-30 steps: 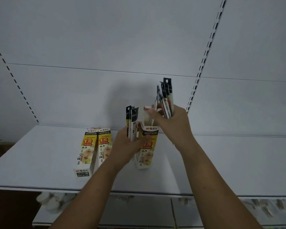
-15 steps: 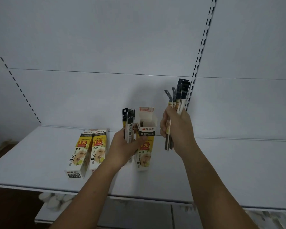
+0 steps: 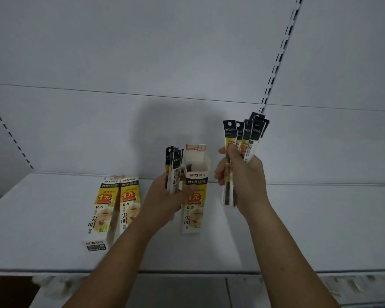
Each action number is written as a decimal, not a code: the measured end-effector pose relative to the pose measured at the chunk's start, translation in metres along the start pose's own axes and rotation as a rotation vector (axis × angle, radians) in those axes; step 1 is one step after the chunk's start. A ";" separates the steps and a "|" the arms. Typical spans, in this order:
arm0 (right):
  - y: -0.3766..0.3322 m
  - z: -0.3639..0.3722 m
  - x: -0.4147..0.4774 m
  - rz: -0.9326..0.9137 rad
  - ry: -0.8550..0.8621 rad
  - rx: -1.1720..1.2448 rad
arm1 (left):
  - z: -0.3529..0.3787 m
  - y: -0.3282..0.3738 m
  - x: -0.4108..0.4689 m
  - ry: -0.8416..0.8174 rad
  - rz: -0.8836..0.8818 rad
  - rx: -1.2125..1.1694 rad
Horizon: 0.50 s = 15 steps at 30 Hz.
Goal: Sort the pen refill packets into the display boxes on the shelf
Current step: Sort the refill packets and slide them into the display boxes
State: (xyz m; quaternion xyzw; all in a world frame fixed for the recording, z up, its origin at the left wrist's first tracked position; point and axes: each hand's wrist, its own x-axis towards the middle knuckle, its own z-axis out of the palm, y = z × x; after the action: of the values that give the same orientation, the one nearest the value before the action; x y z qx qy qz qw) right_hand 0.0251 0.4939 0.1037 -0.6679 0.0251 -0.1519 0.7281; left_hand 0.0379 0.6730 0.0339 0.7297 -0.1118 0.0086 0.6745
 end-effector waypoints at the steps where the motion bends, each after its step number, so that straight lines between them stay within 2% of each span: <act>1: -0.002 0.004 -0.001 0.003 0.034 -0.018 | -0.002 -0.001 0.002 -0.012 0.001 -0.009; 6: -0.007 0.014 -0.006 0.011 0.153 -0.016 | -0.008 -0.006 0.013 -0.094 0.002 -0.040; 10: -0.010 0.014 -0.012 0.019 0.223 -0.101 | -0.010 -0.010 0.017 -0.155 0.053 -0.035; 15: -0.012 0.009 -0.014 -0.048 0.326 -0.188 | -0.010 -0.008 0.019 -0.145 0.075 -0.002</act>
State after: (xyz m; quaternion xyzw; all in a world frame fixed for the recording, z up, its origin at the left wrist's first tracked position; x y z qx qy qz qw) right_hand 0.0115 0.5052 0.1143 -0.6999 0.1409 -0.2722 0.6451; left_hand 0.0594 0.6808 0.0304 0.7232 -0.1876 -0.0193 0.6644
